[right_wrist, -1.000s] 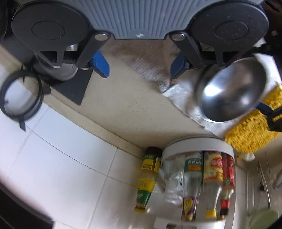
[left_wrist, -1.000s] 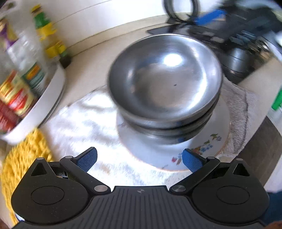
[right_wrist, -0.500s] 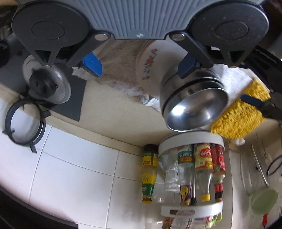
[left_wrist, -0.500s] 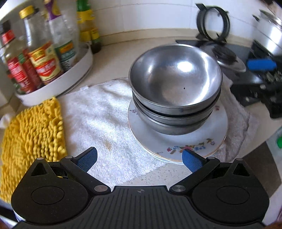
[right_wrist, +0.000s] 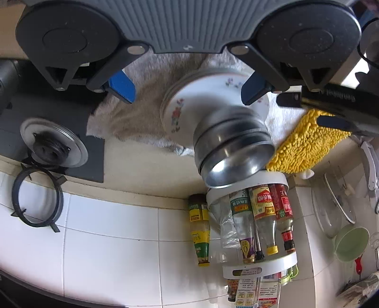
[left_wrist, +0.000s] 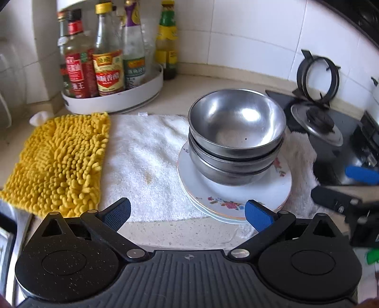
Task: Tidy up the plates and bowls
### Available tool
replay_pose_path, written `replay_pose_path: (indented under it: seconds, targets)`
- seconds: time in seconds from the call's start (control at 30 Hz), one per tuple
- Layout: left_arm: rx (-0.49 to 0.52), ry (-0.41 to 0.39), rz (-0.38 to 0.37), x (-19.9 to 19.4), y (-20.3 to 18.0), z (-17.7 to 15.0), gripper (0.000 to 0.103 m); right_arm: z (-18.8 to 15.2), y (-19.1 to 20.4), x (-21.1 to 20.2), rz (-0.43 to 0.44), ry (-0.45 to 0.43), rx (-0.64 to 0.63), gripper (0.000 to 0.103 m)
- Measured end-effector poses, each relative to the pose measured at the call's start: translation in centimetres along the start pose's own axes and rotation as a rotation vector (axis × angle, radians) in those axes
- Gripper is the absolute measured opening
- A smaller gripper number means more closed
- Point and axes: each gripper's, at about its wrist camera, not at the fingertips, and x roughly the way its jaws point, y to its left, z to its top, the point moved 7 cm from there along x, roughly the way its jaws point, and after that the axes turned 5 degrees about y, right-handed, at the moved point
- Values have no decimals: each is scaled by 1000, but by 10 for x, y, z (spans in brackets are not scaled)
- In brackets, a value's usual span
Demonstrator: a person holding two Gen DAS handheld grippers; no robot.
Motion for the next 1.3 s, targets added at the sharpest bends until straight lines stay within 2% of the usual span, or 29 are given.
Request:
replay_pose_path:
  seconds: [0.17,0.37,0.6,0.83,1.3]
  targets:
    - [-17,-23,29,-6,-9,-10,103,-11,-1,-11,-22,-10,15,103]
    - [-70,-41,12,-12,-14,-20,103,-14,-6,-15,-56,-40,48,103]
    - [-63,-63,37,-21,-19,-24,103,-20,-5,-18,-47,-55,89,103]
    - [-56,-87,93,-28,-20,-26,103,-23,-3,-20,-33,-61,117,103]
    - [-83,-126,78,-39,-21,-27,102,-25,-6,-26,-31,-72,135,103]
